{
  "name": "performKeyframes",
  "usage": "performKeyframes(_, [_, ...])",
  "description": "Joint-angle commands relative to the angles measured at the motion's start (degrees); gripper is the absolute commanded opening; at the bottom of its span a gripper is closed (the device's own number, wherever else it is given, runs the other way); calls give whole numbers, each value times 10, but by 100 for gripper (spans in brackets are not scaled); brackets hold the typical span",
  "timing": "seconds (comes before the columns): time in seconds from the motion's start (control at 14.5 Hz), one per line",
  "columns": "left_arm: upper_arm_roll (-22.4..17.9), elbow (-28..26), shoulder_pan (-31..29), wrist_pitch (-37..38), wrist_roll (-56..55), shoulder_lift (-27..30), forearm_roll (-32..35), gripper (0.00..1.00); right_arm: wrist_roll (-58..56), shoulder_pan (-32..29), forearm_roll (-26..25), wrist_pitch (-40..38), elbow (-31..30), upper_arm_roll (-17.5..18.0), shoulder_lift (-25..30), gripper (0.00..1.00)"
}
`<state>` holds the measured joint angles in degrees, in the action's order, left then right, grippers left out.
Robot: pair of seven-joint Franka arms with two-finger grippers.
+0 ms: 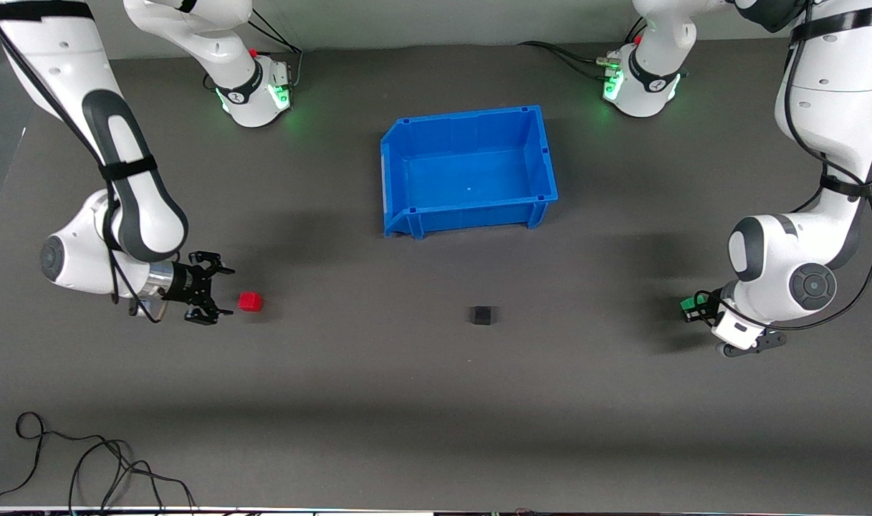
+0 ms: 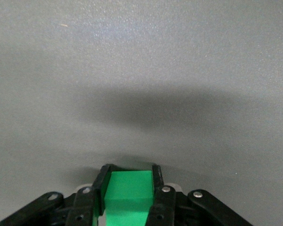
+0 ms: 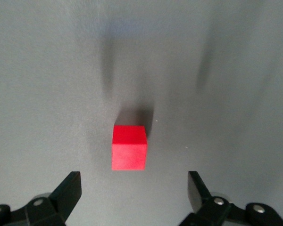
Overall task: Attach green and red cubes to black cube
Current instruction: 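Grasp the red cube with the right gripper while the left gripper grasps the green cube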
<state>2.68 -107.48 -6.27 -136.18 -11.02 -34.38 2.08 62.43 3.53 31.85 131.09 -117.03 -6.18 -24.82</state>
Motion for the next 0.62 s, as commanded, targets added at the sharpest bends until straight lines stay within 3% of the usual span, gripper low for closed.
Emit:
performKeyframes(0.0, [0,6,2,13,-8,11,6,0,-36,2,36,34,1,-2,-27,100])
performKeyframes(0.14, [2,35,6,51,-42,14,-8,0,-36,2,37,40,1,-2,-36,96])
performKeyframes(0.34, [6,130,42,164,-192,4,-9,0,-42,1,37,42,2,-2,-41,51])
performKeyframes(0.55, [7,160,64,193,-314,5,-11,0,-42,2,52,41,3,-1,-41,32])
